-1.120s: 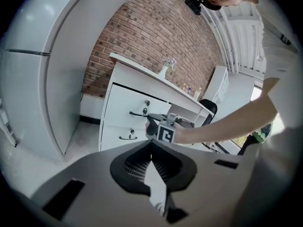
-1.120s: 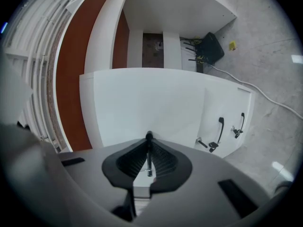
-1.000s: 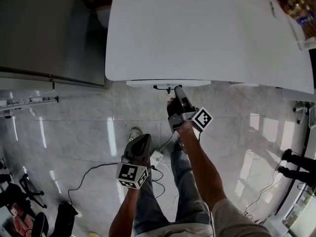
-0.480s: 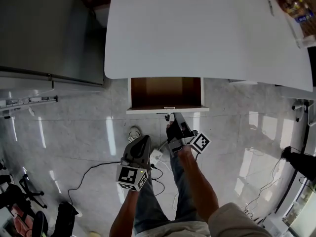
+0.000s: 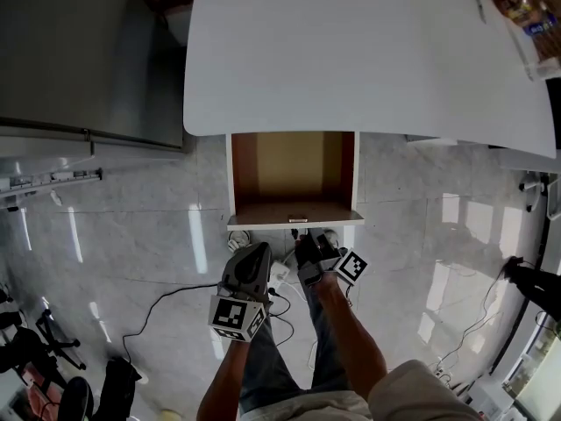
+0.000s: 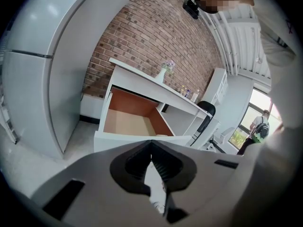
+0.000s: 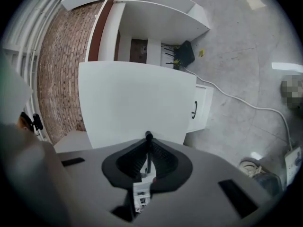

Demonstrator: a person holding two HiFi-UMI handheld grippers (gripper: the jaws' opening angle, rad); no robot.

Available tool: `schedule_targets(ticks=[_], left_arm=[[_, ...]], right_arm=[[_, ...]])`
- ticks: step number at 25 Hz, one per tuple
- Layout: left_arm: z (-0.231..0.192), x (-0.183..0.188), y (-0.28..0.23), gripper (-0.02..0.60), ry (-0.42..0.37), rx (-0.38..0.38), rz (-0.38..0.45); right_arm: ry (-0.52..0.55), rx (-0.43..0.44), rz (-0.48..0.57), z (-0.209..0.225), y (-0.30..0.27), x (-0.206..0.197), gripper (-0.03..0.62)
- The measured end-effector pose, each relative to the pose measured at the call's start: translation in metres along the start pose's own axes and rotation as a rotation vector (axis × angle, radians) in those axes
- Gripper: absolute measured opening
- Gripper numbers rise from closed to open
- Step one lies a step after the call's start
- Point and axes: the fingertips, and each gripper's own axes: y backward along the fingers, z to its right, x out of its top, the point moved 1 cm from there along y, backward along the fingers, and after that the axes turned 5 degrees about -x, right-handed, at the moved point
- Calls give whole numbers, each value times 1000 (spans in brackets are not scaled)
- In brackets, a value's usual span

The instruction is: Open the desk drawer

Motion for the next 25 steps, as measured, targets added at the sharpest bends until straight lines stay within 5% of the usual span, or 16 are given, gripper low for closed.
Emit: schedule_targets(ticks=[7, 25], left_arm=[[-3, 0, -2, 12, -1, -2, -5], [-5, -2, -5, 12, 5, -3, -10]], right_arm=[[6, -71, -4, 29, 0, 0, 40], [-10, -34, 19, 37, -4, 2, 40]])
